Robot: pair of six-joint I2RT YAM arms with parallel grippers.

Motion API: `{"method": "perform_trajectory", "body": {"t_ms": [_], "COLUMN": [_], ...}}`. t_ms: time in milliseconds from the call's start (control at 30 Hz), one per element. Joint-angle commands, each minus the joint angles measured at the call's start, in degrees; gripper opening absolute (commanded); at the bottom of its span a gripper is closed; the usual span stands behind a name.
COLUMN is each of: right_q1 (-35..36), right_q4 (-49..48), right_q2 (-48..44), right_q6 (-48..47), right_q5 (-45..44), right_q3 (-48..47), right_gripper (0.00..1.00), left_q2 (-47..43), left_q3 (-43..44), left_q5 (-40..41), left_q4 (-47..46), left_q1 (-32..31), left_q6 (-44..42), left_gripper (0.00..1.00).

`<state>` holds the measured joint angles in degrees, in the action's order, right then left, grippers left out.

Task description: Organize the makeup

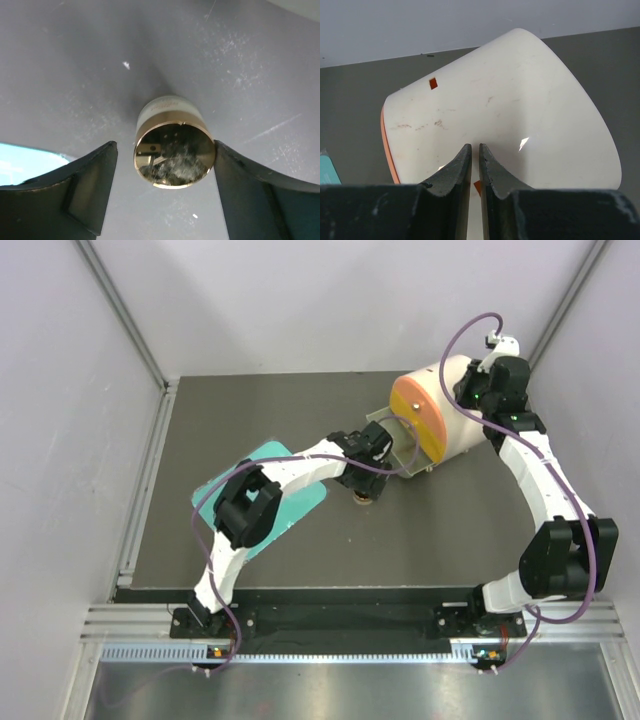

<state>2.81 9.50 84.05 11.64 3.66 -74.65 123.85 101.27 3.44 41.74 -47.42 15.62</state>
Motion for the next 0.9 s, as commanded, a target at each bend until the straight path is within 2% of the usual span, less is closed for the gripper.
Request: {"method": "perform_trajectory", "body": {"t_ms": [0,33,100,133,533,733,867], "right_q1": [-0.3,-0.3,-0.3,-0.3,-0.3,-0.3,-0.3], "right_q4": [7.1,7.2,7.1,7.2,7.1,7.3,7.5], "right_q2": [0.5,0.5,0.6,0.7,1.1,1.3,1.6], "right_q6": [-0.3,-0.3,-0.3,-0.2,-0.2,-0.7,-0.7], "right_q5": [0.8,0.8,0.8,0.8,1.3,1.2,1.3], "right_q3": [1.5,1.4,1.4,1.3,1.2,0.8,0.9], "right_gripper": [0.13,0.13,0.13,0.13,0.13,0.13,0.13], "left_q2": [1.2,1.4,1.5,1.4,-5.5,-14.0,-13.6], "left_q3": [3.8,3.8,3.8,3.6,3.4,-0.1,5.9], "left_q5": [-1.6,-2.0,-2.6,-2.3,1.4,7.3,5.1], "left_q4": [0.1,0.0,-0.2,-0.1,0.8,-7.5,-8.9], "left_q1": [0.0,0.0,0.0,0.0,1.0,1.3,1.9], "left_q6": [-0.9,-1.0,-0.9,-0.4,-0.8,-1.9,-1.3], "left_gripper": [0.74,0.72,0.20,0.00,0.00,0.00,0.00]}}
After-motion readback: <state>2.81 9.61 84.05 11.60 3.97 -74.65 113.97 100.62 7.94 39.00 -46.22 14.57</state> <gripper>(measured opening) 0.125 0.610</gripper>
